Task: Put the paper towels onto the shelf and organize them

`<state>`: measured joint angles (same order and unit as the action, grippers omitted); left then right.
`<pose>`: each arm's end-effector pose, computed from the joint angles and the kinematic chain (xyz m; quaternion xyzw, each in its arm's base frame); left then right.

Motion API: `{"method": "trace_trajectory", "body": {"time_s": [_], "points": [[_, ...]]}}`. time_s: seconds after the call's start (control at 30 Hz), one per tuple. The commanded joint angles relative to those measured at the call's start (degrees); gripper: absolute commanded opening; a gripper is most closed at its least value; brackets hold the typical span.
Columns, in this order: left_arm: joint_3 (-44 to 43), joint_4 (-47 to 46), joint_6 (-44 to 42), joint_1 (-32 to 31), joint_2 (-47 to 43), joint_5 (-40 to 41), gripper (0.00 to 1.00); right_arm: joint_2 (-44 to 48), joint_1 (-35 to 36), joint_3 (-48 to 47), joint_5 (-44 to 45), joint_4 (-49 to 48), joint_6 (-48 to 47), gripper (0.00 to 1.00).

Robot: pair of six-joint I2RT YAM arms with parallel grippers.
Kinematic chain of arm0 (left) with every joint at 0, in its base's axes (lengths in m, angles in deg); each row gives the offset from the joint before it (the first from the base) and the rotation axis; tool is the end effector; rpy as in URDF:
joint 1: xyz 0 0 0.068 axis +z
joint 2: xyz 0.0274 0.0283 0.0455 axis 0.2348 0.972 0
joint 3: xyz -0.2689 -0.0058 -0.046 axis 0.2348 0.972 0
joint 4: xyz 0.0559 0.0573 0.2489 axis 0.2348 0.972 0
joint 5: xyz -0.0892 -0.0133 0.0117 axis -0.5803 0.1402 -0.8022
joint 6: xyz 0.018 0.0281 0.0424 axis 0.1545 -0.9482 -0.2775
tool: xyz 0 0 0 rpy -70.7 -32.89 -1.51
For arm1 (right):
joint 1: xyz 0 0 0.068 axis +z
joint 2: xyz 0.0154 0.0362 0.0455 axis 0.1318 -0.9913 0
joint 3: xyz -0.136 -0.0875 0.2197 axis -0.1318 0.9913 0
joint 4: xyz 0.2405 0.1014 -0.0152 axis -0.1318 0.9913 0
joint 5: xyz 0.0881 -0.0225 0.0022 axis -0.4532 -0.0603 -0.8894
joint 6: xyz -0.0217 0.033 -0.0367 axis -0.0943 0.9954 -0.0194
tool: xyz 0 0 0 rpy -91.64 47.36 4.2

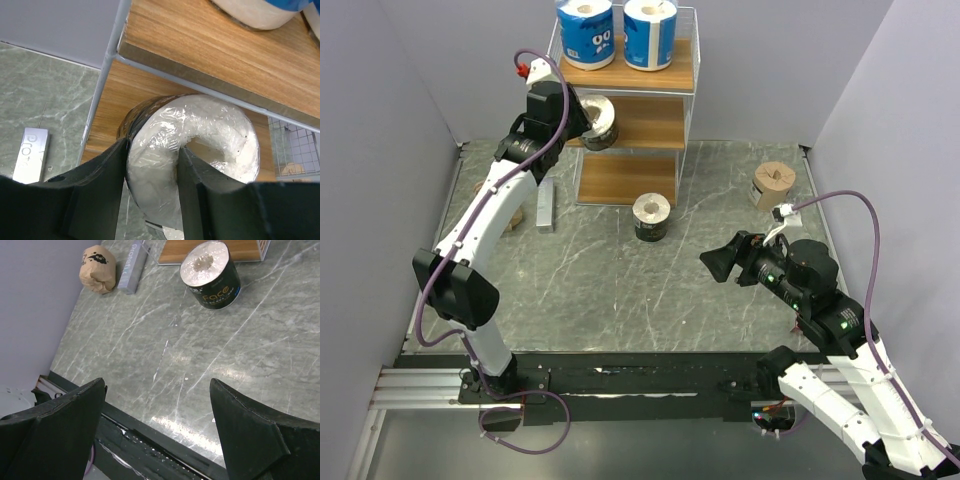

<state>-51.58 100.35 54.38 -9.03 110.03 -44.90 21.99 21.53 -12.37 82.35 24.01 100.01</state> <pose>0.3766 -0.1452 0.4401 -0.1569 0.7762 -0.1686 0.5869 0.1062 0.0627 0.3603 -0.0195 0.8025 0.3262 0.4992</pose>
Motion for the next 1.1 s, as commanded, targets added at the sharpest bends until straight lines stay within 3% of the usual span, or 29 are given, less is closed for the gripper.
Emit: {"method": "trace_trajectory", "body": {"time_s": [0.0, 0.17, 0.33, 0.5, 0.83, 1.07], "points": [[-2.28, -8.27, -0.37, 0.11, -0.69, 1.58, 0.48, 0.42, 0.16, -2.22, 0.64, -1.48, -0.05, 0.91], [-2.63, -10.82, -0.90, 0.11, -0.34, 1.57, 0.49, 0.33, 0.16, -2.30, 0.82, -1.30, -0.05, 0.91], [-1.32, -13.64, -1.86, 0.02, -1.74, 0.96, 0.68, 0.60, 0.08, -2.22, 1.17, -1.21, -0.14, 0.91], [2.46, -16.45, -4.23, 0.11, -4.99, 0.70, 0.76, 0.86, 0.17, -2.04, 1.26, -0.95, 0.13, 0.91], [19.06, -20.14, -6.61, -0.15, -16.06, -6.42, 0.55, 1.30, 0.08, -1.51, 0.99, -0.78, 0.57, 0.91], [20.84, -20.14, -6.43, -0.94, -14.05, -7.30, 0.51, 1.13, 0.17, -1.51, 0.64, -1.04, 0.92, 0.91]]}}
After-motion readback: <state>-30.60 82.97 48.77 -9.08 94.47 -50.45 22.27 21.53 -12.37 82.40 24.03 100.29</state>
